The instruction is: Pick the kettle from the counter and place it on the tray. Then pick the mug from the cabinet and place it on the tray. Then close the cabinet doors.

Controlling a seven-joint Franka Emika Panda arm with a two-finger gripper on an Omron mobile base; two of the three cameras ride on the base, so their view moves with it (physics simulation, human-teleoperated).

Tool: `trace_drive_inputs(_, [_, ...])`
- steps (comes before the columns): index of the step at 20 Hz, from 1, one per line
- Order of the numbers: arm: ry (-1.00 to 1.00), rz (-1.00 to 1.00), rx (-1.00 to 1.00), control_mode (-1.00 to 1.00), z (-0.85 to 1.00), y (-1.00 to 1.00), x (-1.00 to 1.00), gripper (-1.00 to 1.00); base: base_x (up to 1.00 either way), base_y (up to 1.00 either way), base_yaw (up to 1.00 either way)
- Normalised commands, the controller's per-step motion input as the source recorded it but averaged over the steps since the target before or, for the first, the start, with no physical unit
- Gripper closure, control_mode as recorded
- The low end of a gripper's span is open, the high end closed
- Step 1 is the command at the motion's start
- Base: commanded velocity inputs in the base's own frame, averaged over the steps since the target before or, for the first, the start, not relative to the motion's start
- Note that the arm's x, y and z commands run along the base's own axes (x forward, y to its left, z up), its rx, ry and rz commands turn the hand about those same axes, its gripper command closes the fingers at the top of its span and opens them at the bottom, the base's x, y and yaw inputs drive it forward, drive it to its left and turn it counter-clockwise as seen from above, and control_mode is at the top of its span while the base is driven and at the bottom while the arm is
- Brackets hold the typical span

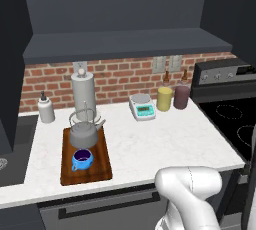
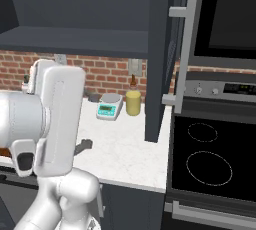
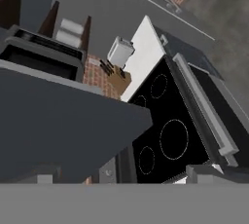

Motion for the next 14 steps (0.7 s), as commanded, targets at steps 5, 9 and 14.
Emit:
trace_drive_inputs(5, [-0.04,-0.09,-0.04,-1.00,0.30,-0.51,-0.31,-1.00,0.00,0.00,0.00])
trace_drive_inputs(9, [0.01,-0.10,0.00,-1.00,0.17,-0.66,-0.06,-1.00,0.00,0.00,0.00])
trace_drive_inputs(14, [0.00,-0.11,-0.01,-1.00,0.16,-0.60,0.00,-1.00,0.00,0.00,0.00])
